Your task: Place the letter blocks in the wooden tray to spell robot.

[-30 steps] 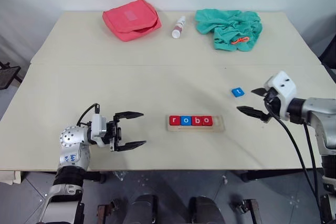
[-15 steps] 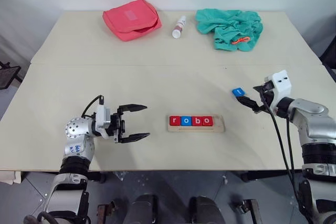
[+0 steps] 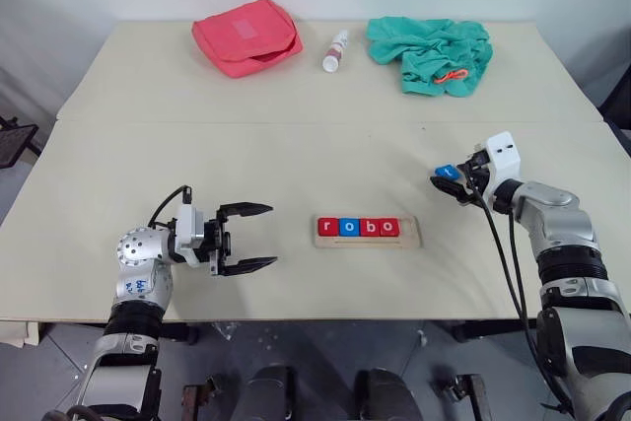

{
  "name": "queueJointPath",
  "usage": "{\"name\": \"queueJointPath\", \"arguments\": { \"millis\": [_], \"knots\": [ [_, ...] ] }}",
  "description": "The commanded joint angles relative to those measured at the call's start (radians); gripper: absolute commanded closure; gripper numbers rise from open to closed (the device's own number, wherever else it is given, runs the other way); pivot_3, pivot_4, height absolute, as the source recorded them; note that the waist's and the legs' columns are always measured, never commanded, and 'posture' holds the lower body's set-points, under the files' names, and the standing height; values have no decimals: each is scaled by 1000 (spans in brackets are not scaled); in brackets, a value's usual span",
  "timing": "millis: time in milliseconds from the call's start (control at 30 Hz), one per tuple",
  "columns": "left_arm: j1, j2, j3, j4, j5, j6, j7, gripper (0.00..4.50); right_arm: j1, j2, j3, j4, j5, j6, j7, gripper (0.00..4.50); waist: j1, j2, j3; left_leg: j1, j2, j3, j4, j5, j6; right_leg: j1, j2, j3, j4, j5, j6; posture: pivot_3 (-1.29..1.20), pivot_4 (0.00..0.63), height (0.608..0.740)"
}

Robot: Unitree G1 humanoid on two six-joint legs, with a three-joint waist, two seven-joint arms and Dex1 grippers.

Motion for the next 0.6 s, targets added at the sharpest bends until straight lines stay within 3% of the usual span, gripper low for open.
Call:
{"name": "queueJointPath", "arguments": {
  "millis": [33, 133, 233, 433, 600],
  "knots": [
    [19, 21, 12, -41, -22, 3, -50, 0, 34, -8, -32, -40, 8, 11, -51, 2184, 3, 0, 0, 0, 0, 0, 0, 0, 0, 0, 0, 0, 0, 0, 0, 0, 150, 740],
    [22, 23, 11, -42, -24, 5, -52, 0, 65, -7, -64, -124, 35, 36, -85, 3027, 6, 0, 0, 0, 0, -1, 0, 0, 0, 0, 0, 0, 0, 0, 0, 0, 150, 740],
    [22, 24, 9, -39, -25, 3, -54, 0, 116, -5, -93, -243, 62, 76, -128, 3030, 6, 0, 0, -1, 0, -1, 0, 0, 0, 0, 0, 0, 0, 0, 0, 0, 150, 740],
    [26, 38, 11, -26, -43, 16, -93, 0, 438, 81, -211, -973, 184, 442, -332, 3030, 7, 0, 0, -2, 0, -1, -2, 0, 0, -4, 0, 0, 2, 0, 0, 0, 150, 740],
    [29, 69, 6, -16, -60, 23, -114, 0, 573, 155, -243, -1254, 230, 623, -447, 3030, 7, 0, 0, -2, 0, -1, -1, 0, 0, -3, 0, 2, 2, 0, 0, 0, 150, 740]
  ]
}}
